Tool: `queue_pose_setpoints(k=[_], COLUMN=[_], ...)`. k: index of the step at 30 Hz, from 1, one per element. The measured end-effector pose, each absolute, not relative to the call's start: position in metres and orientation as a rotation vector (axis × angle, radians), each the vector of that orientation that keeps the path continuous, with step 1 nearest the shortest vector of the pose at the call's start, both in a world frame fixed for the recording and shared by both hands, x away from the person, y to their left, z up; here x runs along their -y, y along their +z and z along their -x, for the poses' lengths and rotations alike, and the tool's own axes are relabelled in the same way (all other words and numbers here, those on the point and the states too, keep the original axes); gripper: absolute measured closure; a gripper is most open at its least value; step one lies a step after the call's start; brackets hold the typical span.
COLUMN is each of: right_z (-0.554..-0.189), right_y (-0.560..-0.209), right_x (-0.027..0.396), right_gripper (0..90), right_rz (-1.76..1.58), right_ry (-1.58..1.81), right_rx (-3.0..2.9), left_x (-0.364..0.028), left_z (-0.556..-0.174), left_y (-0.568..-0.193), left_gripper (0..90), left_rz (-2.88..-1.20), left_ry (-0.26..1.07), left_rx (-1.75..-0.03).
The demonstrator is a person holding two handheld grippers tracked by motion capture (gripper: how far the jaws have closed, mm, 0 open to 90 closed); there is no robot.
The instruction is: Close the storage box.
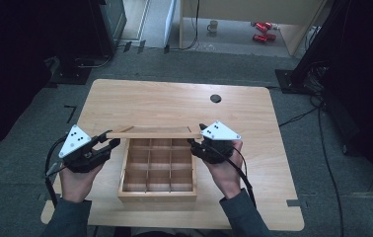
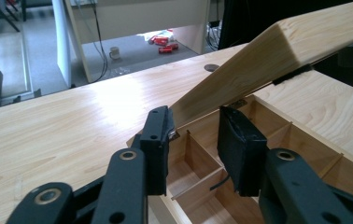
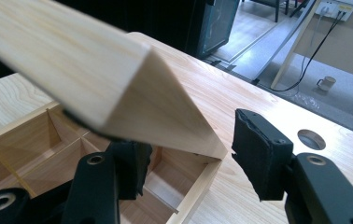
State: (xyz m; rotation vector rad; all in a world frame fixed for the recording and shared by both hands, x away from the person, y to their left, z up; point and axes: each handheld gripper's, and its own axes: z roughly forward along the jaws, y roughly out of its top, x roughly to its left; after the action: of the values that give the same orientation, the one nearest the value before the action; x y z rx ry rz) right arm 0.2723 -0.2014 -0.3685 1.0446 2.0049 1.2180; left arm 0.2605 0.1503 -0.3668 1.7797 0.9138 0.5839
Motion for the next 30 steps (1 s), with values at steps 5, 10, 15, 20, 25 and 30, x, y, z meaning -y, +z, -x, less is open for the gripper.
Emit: queue_pose_setpoints(k=[5, 10, 15, 20, 25, 30], right_z=[-0.270, -0.261, -0.254, -0.242, -0.240, -0.239], right_y=[-0.369, -0.367, -0.364, -0.361, -0.361, -0.363], right_x=[0.202, 0.204, 0.205, 0.208, 0.212, 0.215], right_gripper=[47.6, 47.9, 47.7, 47.5, 50.3, 55.5], right_rz=[-1.050, -1.042, -1.032, -1.023, -1.029, -1.036], right_ry=[1.218, 1.229, 1.240, 1.242, 1.224, 1.231], right_rx=[-2.004, -1.999, -1.996, -2.002, -2.012, -2.016], left_x=[-0.150, -0.150, -0.151, -0.151, -0.151, -0.151], left_z=[-0.259, -0.257, -0.255, -0.254, -0.252, -0.250], left_y=[-0.368, -0.369, -0.371, -0.373, -0.374, -0.376], left_gripper=[66.7, 67.7, 68.0, 68.1, 67.9, 68.0], left_rz=[-1.786, -1.788, -1.788, -1.780, -1.777, -1.776], left_ry=[0.588, 0.576, 0.576, 0.574, 0.569, 0.570], left_rx=[-0.908, -0.904, -0.899, -0.904, -0.906, -0.906])
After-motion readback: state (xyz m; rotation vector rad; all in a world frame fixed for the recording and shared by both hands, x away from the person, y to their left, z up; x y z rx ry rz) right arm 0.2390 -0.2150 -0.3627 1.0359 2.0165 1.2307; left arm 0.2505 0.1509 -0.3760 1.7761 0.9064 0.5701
